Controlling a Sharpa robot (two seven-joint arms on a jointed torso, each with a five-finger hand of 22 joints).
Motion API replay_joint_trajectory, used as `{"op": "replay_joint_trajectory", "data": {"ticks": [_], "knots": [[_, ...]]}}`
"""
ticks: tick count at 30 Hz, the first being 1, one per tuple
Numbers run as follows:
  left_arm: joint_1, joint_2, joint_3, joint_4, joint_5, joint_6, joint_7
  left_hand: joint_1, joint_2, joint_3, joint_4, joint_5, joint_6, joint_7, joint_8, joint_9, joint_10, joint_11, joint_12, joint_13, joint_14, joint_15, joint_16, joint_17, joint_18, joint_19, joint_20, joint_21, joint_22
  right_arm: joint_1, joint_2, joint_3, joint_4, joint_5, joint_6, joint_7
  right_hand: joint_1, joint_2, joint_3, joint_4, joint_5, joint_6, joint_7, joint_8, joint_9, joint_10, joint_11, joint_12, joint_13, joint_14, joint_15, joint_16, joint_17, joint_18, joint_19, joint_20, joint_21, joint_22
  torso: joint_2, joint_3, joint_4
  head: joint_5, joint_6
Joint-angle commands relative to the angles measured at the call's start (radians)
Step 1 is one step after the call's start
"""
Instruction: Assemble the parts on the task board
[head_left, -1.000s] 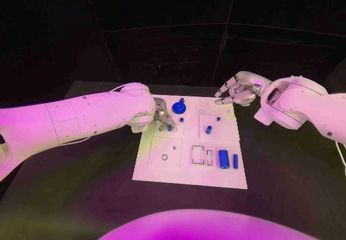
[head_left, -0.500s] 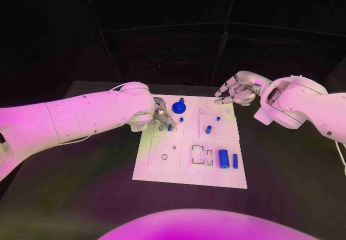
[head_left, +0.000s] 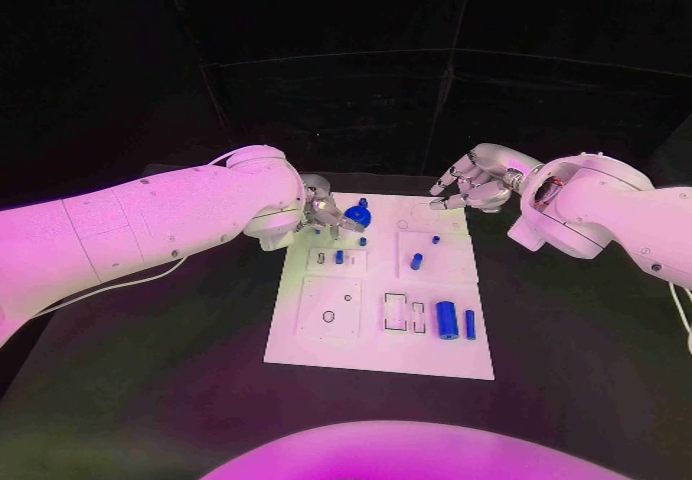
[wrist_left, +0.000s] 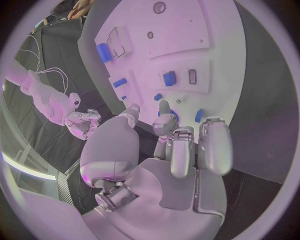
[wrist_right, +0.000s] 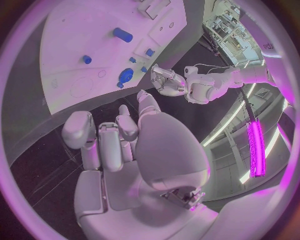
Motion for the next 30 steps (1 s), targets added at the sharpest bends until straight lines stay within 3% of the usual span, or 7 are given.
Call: {"op": "replay_joint_trajectory", "data": {"ticks": [1, 4, 11, 14, 16, 25, 30], "knots": [[0.022, -0.011, 0.014, -0.001, 0.002, 0.045, 0.005, 0.073, 0.032, -0.003, -0.018, -0.004, -0.064, 0.029, -0.052, -0.031, -0.049, 0.027, -0.061, -0.072, 0.102, 0.021, 0.003, 0.263, 0.014, -0.029, 0.011, -0.045, -0.058, 0.002, 0.001, 0.001, -0.004, -0.003, 0.004, 0.008, 0.003, -0.001, -0.008, 0.003, -0.003, -0.010, 0.001, 0.004, -0.001, -0.005, 0.003, -0.004, -0.001, 0.045, -0.008, -0.003, -0.001, 0.007, -0.001, -0.003, -0.004, -0.001, 0.001, 0.0003, -0.0005, -0.001, 0.008], [0.048, -0.011, 0.022, -0.034, 0.002, 0.104, -0.008, 0.109, 0.056, -0.028, -0.015, 0.002, -0.096, 0.058, -0.103, -0.078, -0.075, 0.047, -0.088, -0.108, 0.099, 0.046, -0.003, 0.252, 0.022, -0.046, 0.031, -0.077, -0.095, 0.002, 0.001, 0.001, -0.007, -0.003, 0.005, 0.008, 0.004, 0.000, -0.008, 0.003, -0.002, -0.010, 0.001, 0.005, -0.001, -0.005, 0.003, -0.004, 0.000, 0.044, -0.008, -0.003, -0.001, 0.007, -0.001, -0.003, -0.004, -0.001, 0.000, 0.0017, 0.0006, -0.001, 0.012], [0.079, 0.042, 0.025, -0.185, 0.002, 0.216, -0.011, 0.126, 0.075, -0.093, 0.015, -0.001, -0.071, 0.062, -0.129, -0.127, -0.069, 0.056, -0.071, -0.101, 0.101, 0.051, 0.001, 0.259, 0.024, -0.042, 0.046, -0.079, -0.092, 0.002, 0.006, 0.001, -0.011, -0.003, 0.007, 0.007, 0.009, 0.004, -0.009, 0.007, 0.012, -0.011, 0.001, 0.007, -0.001, -0.006, 0.002, -0.003, -0.001, 0.045, -0.008, -0.004, 0.000, 0.008, -0.001, -0.003, -0.005, -0.002, 0.003, 0.0004, -0.0028, 0.005, 0.015], [0.082, 0.070, 0.024, -0.240, 0.002, 0.256, -0.009, 0.130, 0.082, -0.114, 0.026, -0.001, -0.058, 0.060, -0.130, -0.139, -0.065, 0.054, -0.064, -0.098, 0.102, 0.050, 0.002, 0.262, 0.023, -0.040, 0.047, -0.076, -0.087, 0.002, 0.008, 0.001, -0.011, -0.026, 0.006, 0.007, 0.011, 0.005, -0.010, 0.008, 0.017, -0.011, 0.001, 0.008, -0.001, -0.006, 0.002, -0.003, -0.001, 0.045, -0.008, -0.004, 0.000, 0.008, -0.001, -0.003, -0.005, -0.002, 0.004, -0.0020, -0.0032, 0.005, 0.016], [0.082, 0.089, 0.021, -0.274, 0.000, 0.275, -0.006, 0.132, 0.087, -0.125, 0.032, -0.001, -0.047, 0.057, -0.128, -0.143, -0.063, 0.052, -0.060, -0.095, 0.102, 0.049, 0.003, 0.263, 0.023, -0.038, 0.046, -0.075, -0.085, 0.002, 0.009, 0.001, -0.012, -0.042, 0.005, 0.007, 0.012, 0.005, -0.010, 0.009, 0.018, -0.011, 0.001, 0.008, -0.001, -0.006, 0.002, -0.003, -0.002, 0.045, -0.008, -0.004, -0.001, 0.008, -0.001, -0.003, -0.005, -0.002, 0.002, -0.0006, -0.0032, 0.008, 0.016], [0.074, 0.151, -0.013, -0.389, -0.023, 0.308, 0.013, 0.143, 0.101, -0.151, 0.045, -0.001, -0.025, 0.051, -0.120, -0.153, -0.057, 0.047, -0.050, -0.088, 0.102, 0.044, 0.003, 0.263, 0.022, -0.034, 0.043, -0.070, -0.078, 0.002, 0.012, 0.001, -0.009, -0.060, -0.034, 0.026, 0.012, 0.005, -0.011, 0.009, 0.020, -0.012, 0.001, 0.008, -0.001, -0.007, 0.002, -0.004, -0.003, 0.045, -0.008, -0.004, -0.001, 0.008, -0.002, -0.003, -0.007, -0.005, 0.002, 0.0000, -0.0026, 0.010, 0.019], [0.065, 0.175, -0.023, -0.433, -0.034, 0.314, 0.023, 0.144, 0.105, -0.158, 0.049, -0.001, -0.022, 0.050, -0.119, -0.155, -0.056, 0.046, -0.048, -0.088, 0.102, 0.044, 0.003, 0.263, 0.022, -0.034, 0.042, -0.070, -0.077, 0.002, 0.013, 0.001, -0.009, -0.058, -0.046, 0.033, 0.012, 0.005, -0.011, 0.010, 0.021, -0.012, 0.001, 0.008, -0.001, -0.008, 0.002, -0.005, -0.004, 0.044, -0.008, -0.005, -0.003, 0.008, -0.002, -0.003, -0.007, -0.005, 0.001, 0.0005, -0.0017, 0.013, 0.018]]}}
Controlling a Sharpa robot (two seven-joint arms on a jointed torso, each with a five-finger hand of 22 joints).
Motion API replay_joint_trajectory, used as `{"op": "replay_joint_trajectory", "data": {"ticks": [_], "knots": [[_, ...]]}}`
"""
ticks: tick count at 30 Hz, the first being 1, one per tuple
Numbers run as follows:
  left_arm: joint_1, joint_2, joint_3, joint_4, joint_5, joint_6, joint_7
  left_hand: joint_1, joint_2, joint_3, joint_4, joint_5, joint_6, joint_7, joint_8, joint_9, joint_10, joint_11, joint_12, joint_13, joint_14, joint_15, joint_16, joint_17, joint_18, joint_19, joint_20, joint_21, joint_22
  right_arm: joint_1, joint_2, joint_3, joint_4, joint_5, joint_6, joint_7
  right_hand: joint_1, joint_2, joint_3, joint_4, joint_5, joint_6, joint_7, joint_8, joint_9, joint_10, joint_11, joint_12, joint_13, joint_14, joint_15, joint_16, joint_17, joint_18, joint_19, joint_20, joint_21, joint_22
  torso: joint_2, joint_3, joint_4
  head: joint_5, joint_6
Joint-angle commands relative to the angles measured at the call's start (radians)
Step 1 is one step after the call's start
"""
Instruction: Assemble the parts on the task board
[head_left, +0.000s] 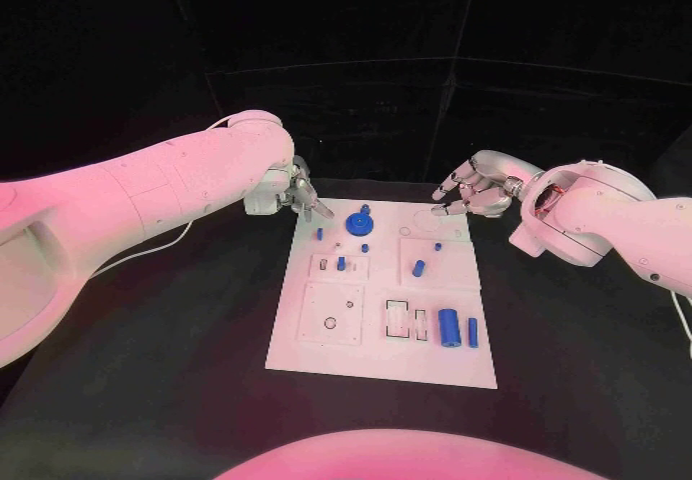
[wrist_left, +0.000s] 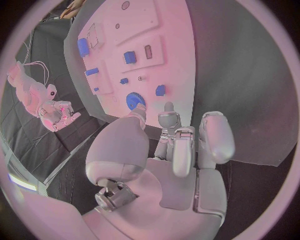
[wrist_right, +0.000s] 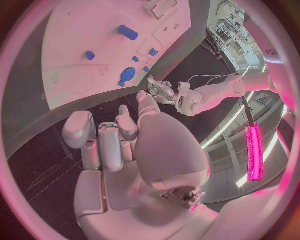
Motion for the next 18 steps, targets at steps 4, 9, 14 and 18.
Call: {"op": "replay_joint_trajectory", "data": {"ticks": [4, 9, 14, 18], "knots": [[-0.007, 0.023, -0.007, -0.037, -0.025, 0.048, 0.029, 0.001, 0.011, -0.012, 0.006, -0.001, 0.011, 0.000, 0.006, -0.002, 0.009, -0.001, 0.007, 0.005, 0.104, 0.001, 0.003, 0.263, 0.005, 0.007, -0.003, 0.007, 0.006, 0.002, 0.003, 0.001, 0.002, -0.012, -0.033, 0.025, 0.007, 0.000, -0.005, 0.004, 0.004, -0.005, 0.000, 0.004, -0.001, -0.008, 0.002, -0.005, -0.002, 0.044, -0.008, -0.005, -0.001, 0.008, -0.002, -0.003, -0.007, -0.001, -0.001, 0.0007, 0.0020, 0.000, -0.002], [-0.012, 0.035, -0.015, -0.050, -0.026, 0.054, 0.037, 0.002, 0.012, -0.014, 0.007, -0.001, 0.013, 0.000, 0.006, -0.003, 0.010, -0.001, 0.009, 0.007, 0.104, 0.001, 0.003, 0.263, 0.005, 0.008, -0.003, 0.009, 0.008, 0.002, 0.005, 0.001, 0.000, -0.011, -0.034, 0.027, 0.007, 0.000, -0.005, 0.004, 0.004, -0.005, 0.000, 0.004, -0.001, -0.008, 0.002, -0.005, -0.002, 0.044, -0.008, -0.005, -0.001, 0.008, -0.002, -0.003, -0.007, -0.001, -0.001, 0.0004, 0.0020, 0.000, -0.003], [-0.014, 0.041, -0.020, -0.055, -0.026, 0.058, 0.040, 0.004, 0.014, -0.016, 0.007, -0.001, 0.014, -0.001, 0.007, -0.004, 0.011, -0.002, 0.010, 0.008, 0.104, 0.000, 0.003, 0.263, 0.004, 0.010, -0.003, 0.013, 0.013, 0.002, 0.007, 0.001, -0.002, -0.009, -0.032, 0.027, 0.007, 0.000, -0.005, 0.004, 0.004, -0.005, 0.000, 0.004, -0.001, -0.008, 0.002, -0.005, -0.002, 0.044, -0.008, -0.005, -0.001, 0.008, -0.002, -0.003, -0.007, -0.001, -0.001, 0.0008, 0.0018, 0.001, -0.003], [-0.016, 0.044, -0.022, -0.060, -0.027, 0.060, 0.041, 0.014, 0.018, -0.020, 0.005, -0.001, 0.016, -0.002, 0.007, -0.006, 0.012, -0.003, 0.013, 0.010, 0.104, 0.000, 0.003, 0.263, 0.003, 0.011, -0.004, 0.014, 0.016, 0.002, 0.008, 0.001, -0.003, -0.009, -0.030, 0.026, 0.007, 0.000, -0.005, 0.005, 0.006, -0.005, 0.001, 0.004, -0.001, -0.008, 0.002, -0.005, -0.002, 0.045, -0.008, -0.005, -0.001, 0.008, -0.003, -0.003, -0.008, -0.003, -0.002, 0.0012, 0.0024, 0.002, -0.004]]}}
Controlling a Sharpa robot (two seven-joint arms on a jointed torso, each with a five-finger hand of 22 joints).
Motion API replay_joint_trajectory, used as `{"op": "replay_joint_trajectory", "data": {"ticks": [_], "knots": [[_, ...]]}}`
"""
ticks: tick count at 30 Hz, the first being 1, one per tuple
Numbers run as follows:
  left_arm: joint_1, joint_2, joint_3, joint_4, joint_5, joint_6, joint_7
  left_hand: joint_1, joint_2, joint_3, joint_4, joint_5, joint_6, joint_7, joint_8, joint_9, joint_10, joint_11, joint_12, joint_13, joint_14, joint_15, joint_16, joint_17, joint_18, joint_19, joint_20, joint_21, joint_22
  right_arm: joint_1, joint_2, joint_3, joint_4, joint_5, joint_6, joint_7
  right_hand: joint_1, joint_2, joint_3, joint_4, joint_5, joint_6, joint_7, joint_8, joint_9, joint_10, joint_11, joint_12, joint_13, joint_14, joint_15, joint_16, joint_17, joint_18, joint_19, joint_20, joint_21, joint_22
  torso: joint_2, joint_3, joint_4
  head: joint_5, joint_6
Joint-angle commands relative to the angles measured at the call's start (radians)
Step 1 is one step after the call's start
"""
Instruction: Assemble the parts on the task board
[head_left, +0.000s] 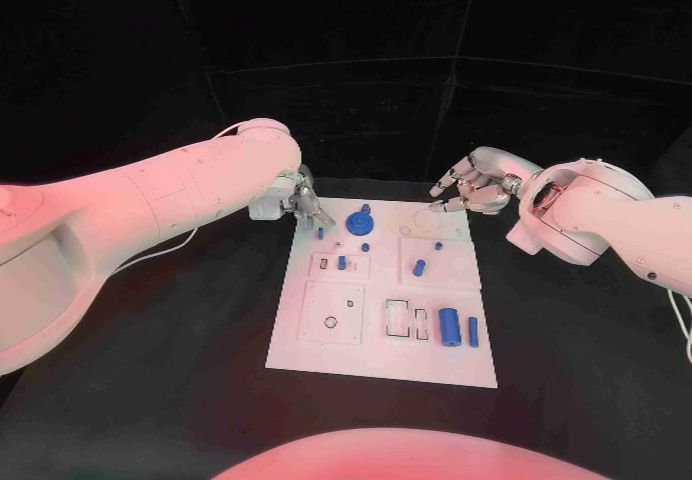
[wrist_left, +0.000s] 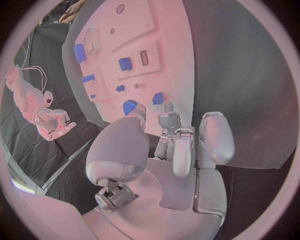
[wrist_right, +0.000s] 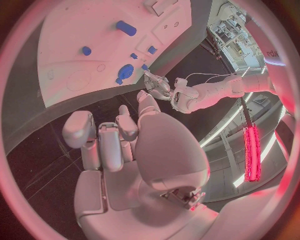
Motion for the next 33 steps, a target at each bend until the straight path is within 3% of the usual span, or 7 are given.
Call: {"op": "replay_joint_trajectory", "data": {"ticks": [1, 7, 10, 18, 33], "knots": [[0.001, 0.003, -0.001, -0.004, -0.011, 0.021, 0.015, 0.005, 0.009, -0.008, 0.000, -0.001, 0.008, -0.001, 0.004, -0.002, 0.009, 0.001, 0.004, 0.002, 0.104, 0.000, 0.003, 0.263, 0.003, 0.008, -0.001, 0.003, 0.002, 0.002, 0.002, 0.001, 0.000, -0.003, -0.010, 0.010, 0.007, 0.000, -0.002, 0.001, 0.006, -0.005, 0.001, 0.004, -0.001, -0.008, 0.002, -0.005, -0.001, 0.044, -0.008, -0.005, -0.001, 0.008, -0.002, -0.003, -0.003, -0.001, -0.001, 0.0000, 0.0012, 0.001, -0.001], [-0.001, 0.007, -0.003, -0.012, -0.010, 0.025, 0.021, 0.031, 0.023, -0.015, -0.009, -0.001, 0.012, -0.002, 0.004, -0.008, 0.010, 0.000, 0.006, 0.001, 0.104, -0.001, 0.003, 0.263, 0.003, 0.009, -0.002, 0.005, 0.005, 0.002, 0.003, 0.001, -0.001, -0.003, -0.007, 0.009, 0.007, 0.000, -0.002, 0.001, 0.006, -0.005, 0.001, 0.004, -0.001, -0.008, 0.002, -0.005, -0.001, 0.044, -0.008, -0.005, -0.001, 0.008, -0.002, -0.003, -0.003, -0.001, -0.001, -0.0001, 0.0012, 0.002, -0.001], [-0.002, 0.012, -0.004, -0.017, -0.005, 0.025, 0.025, 0.062, 0.047, -0.010, -0.024, -0.001, 0.015, -0.002, 0.005, -0.014, 0.010, -0.001, 0.008, 0.001, 0.104, -0.002, 0.003, 0.263, 0.002, 0.010, -0.002, 0.006, 0.008, 0.002, 0.004, 0.001, -0.002, -0.003, -0.006, 0.008, 0.007, 0.000, -0.002, 0.001, 0.006, -0.005, 0.001, 0.004, -0.001, -0.008, 0.002, -0.005, -0.001, 0.044, -0.008, -0.005, -0.001, 0.008, -0.002, -0.003, -0.003, -0.001, 0.000, 0.0000, 0.0006, 0.003, 0.000], [-0.005, 0.019, -0.006, -0.022, 0.003, 0.023, 0.033, 0.099, 0.072, -0.004, -0.049, -0.001, 0.018, -0.001, 0.004, -0.023, 0.010, 0.000, 0.009, 0.000, 0.104, -0.002, 0.003, 0.263, 0.001, 0.011, -0.002, 0.008, 0.012, 0.002, 0.007, 0.001, -0.003, -0.003, -0.002, 0.008, 0.007, 0.000, -0.002, 0.002, 0.007, -0.006, 0.001, 0.005, -0.001, -0.009, 0.002, -0.006, -0.002, 0.045, -0.008, -0.006, -0.001, 0.008, -0.002, -0.003, -0.003, -0.001, 0.000, 0.0003, 0.0002, 0.003, 0.000], [-0.007, 0.026, -0.007, -0.033, 0.005, 0.024, 0.037, 0.117, 0.082, -0.001, -0.064, -0.001, 0.021, -0.001, 0.004, -0.028, 0.009, 0.000, 0.008, -0.003, 0.104, -0.001, 0.003, 0.263, 0.001, 0.012, -0.002, 0.010, 0.016, 0.002, 0.009, 0.001, -0.005, -0.003, 0.003, 0.005, 0.007, 0.000, -0.002, 0.002, 0.007, -0.006, 0.001, 0.005, -0.001, -0.009, 0.002, -0.006, -0.002, 0.045, -0.008, -0.006, -0.001, 0.008, -0.002, -0.003, -0.003, -0.001, 0.000, -0.0001, 0.0000, 0.003, -0.003]]}}
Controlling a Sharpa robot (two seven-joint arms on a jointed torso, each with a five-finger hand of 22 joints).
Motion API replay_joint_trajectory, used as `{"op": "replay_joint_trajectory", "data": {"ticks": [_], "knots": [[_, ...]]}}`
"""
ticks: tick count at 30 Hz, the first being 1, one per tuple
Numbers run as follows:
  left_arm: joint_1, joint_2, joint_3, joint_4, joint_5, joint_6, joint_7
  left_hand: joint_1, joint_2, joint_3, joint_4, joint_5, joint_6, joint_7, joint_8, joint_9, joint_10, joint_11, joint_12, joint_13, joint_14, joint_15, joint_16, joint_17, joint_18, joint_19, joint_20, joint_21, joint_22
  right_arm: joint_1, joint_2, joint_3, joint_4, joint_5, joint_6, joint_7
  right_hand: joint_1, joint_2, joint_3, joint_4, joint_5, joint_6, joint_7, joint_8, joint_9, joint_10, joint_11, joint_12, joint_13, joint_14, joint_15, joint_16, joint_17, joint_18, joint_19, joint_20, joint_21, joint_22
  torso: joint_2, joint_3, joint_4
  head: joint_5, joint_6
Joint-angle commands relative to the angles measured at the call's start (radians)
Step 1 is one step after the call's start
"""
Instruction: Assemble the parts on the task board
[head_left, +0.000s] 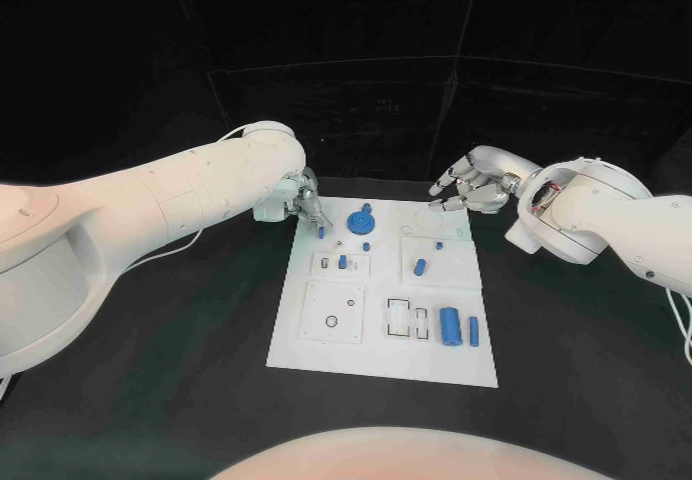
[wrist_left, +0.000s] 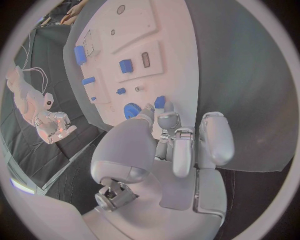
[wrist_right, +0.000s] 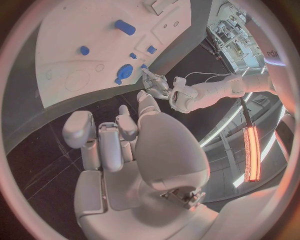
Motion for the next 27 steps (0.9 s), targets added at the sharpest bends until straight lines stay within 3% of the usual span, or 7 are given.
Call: {"op": "replay_joint_trajectory", "data": {"ticks": [1, 9, 22, 27], "knots": [[0.001, 0.002, 0.000, -0.002, 0.003, 0.011, 0.012, 0.013, 0.005, 0.003, -0.011, -0.001, 0.007, -0.001, 0.004, -0.003, 0.005, 0.003, 0.002, -0.002, 0.104, -0.001, 0.003, 0.263, 0.001, 0.008, 0.001, 0.006, 0.002, 0.002, 0.001, 0.001, 0.000, -0.003, 0.002, 0.004, 0.007, 0.000, -0.002, 0.002, 0.003, -0.006, 0.001, 0.005, -0.001, -0.005, -0.001, -0.006, -0.001, 0.045, -0.008, -0.006, -0.001, 0.008, -0.002, -0.003, -0.003, -0.001, 0.000, -0.0002, -0.0005, 0.000, -0.002], [0.001, 0.004, 0.000, -0.002, 0.012, 0.020, 0.021, 0.073, 0.032, 0.037, -0.061, -0.001, 0.008, -0.005, 0.001, -0.012, 0.004, -0.001, 0.001, -0.005, 0.104, -0.004, 0.003, 0.263, 0.000, 0.009, 0.000, 0.009, 0.008, 0.002, 0.003, 0.001, -0.001, -0.003, 0.006, 0.003, 0.007, 0.000, -0.002, 0.002, 0.003, -0.006, 0.001, 0.005, -0.001, -0.005, -0.001, -0.006, -0.001, 0.045, -0.008, -0.006, -0.001, 0.008, -0.002, -0.003, -0.003, -0.001, 0.001, 0.0000, 0.0004, -0.001, -0.007], [0.001, 0.000, -0.001, 0.001, 0.020, 0.020, 0.035, 0.110, 0.051, 0.071, -0.103, -0.002, 0.020, -0.011, -0.003, -0.024, 0.007, -0.005, 0.001, -0.005, 0.104, -0.007, 0.003, 0.263, -0.001, 0.010, -0.003, 0.011, 0.014, 0.002, 0.006, 0.001, -0.002, -0.003, 0.010, 0.003, 0.007, 0.000, -0.002, 0.002, 0.003, -0.006, 0.001, 0.005, -0.001, -0.005, -0.001, -0.006, -0.001, 0.045, -0.008, -0.006, -0.001, 0.008, -0.002, -0.003, -0.003, -0.001, 0.000, -0.0002, 0.0004, 0.000, -0.013], [0.001, -0.005, -0.001, 0.005, 0.022, 0.000, 0.045, 0.154, 0.058, 0.106, -0.146, -0.003, 0.026, -0.019, -0.007, -0.029, 0.011, -0.012, 0.000, -0.004, 0.104, -0.012, 0.003, 0.263, -0.001, 0.009, -0.007, 0.011, 0.015, 0.002, 0.006, 0.001, -0.003, -0.003, 0.011, 0.004, 0.007, 0.000, -0.002, 0.002, 0.003, -0.006, 0.001, 0.005, -0.001, -0.005, -0.001, -0.006, -0.001, 0.045, -0.008, -0.006, -0.001, 0.008, -0.002, -0.003, -0.003, -0.001, 0.000, -0.0002, 0.0008, -0.001, -0.015]]}}
